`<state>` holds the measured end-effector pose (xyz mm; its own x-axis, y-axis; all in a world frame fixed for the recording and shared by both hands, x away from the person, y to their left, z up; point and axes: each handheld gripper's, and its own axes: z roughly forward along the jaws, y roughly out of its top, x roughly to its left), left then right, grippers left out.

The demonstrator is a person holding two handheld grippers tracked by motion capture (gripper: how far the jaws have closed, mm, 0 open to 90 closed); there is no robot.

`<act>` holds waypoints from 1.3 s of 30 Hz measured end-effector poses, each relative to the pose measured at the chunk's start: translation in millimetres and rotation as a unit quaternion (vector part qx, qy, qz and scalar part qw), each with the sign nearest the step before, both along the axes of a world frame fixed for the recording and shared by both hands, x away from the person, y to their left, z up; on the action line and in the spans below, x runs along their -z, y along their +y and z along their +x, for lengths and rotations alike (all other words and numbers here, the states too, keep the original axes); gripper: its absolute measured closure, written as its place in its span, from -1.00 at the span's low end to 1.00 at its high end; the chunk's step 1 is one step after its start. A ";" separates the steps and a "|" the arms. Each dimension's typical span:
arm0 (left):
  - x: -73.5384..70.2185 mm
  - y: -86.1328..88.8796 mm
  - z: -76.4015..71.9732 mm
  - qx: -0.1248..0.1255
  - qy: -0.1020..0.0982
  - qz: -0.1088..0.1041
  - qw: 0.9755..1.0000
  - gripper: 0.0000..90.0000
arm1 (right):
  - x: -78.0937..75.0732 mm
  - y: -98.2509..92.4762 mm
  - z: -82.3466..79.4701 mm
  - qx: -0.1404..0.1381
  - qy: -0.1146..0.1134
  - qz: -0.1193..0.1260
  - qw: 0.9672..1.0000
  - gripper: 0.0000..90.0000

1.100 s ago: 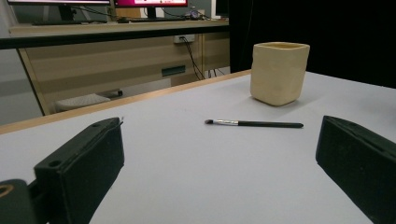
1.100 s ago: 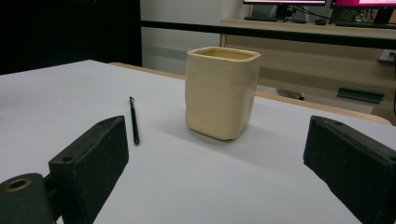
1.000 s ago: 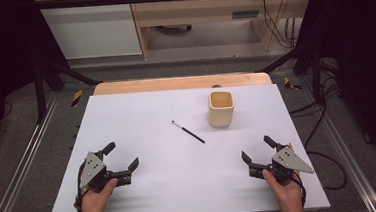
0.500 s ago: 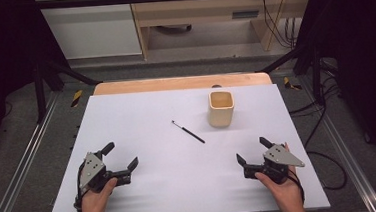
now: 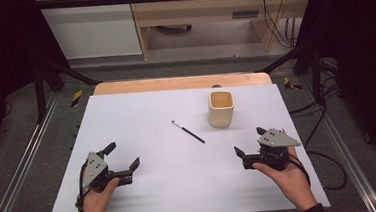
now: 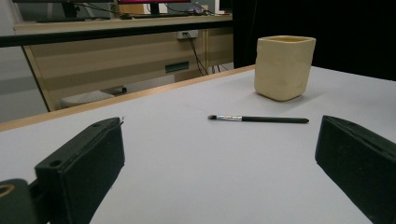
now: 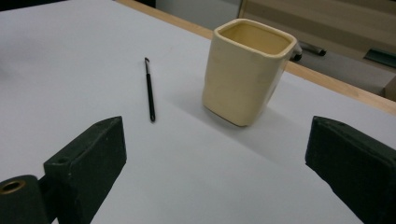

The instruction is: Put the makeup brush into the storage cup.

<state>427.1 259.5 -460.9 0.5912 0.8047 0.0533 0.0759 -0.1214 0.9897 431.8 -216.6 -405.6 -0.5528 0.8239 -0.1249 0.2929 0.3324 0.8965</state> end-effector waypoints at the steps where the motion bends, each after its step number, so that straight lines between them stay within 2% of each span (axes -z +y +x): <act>1: -0.2 0.5 -0.3 -0.001 0.000 0.002 1.000 -0.98 | -5.9 2.7 4.4 -0.003 0.010 -0.012 1.000 -0.88; 4: -0.2 0.6 -0.5 -0.004 -0.001 0.001 1.000 -0.98 | -12.0 5.1 9.3 -0.007 0.017 -0.020 1.000 -0.88; 6: 0.1 0.3 -0.4 -0.005 0.000 0.003 1.000 -0.98 | -19.9 8.9 17.0 -0.016 0.033 -0.021 0.999 -0.88; 10: 1.0 -1.6 2.1 0.000 0.001 0.007 1.000 -0.98 | -21.5 13.2 24.3 -0.022 0.042 -0.030 0.998 -0.88; 13: 2.3 -3.9 3.7 0.006 0.004 0.009 1.000 -0.98 | -20.0 18.2 31.3 -0.025 0.051 -0.037 0.998 -0.88; 14: 2.3 -5.1 3.7 0.009 0.004 0.011 1.000 -0.98 | -17.5 22.6 36.1 -0.030 0.062 -0.042 0.997 -0.89; 16: 2.1 -5.5 3.6 0.010 0.003 0.012 1.000 -0.98 | -16.1 24.6 38.1 -0.032 0.066 -0.045 0.996 -0.89; 21: 1.7 -6.2 3.2 0.011 0.003 0.012 1.000 -0.98 | -10.6 37.9 44.2 -0.052 0.092 -0.055 0.993 -0.89; 29: 1.3 -7.2 2.2 0.011 0.003 0.016 1.000 -0.98 | -8.5 51.2 49.8 -0.070 0.102 -0.067 0.990 -0.90; 39: 2.2 -9.6 3.4 0.015 0.003 0.023 1.000 -0.98 | 1.2 65.7 56.3 -0.083 0.118 -0.065 0.987 -0.89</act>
<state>430.5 249.9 -463.1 0.6162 0.7829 0.0858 0.0770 -0.1683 0.9827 488.2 -150.9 -406.7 -0.7045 0.7057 -0.0760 0.4201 0.5008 0.7568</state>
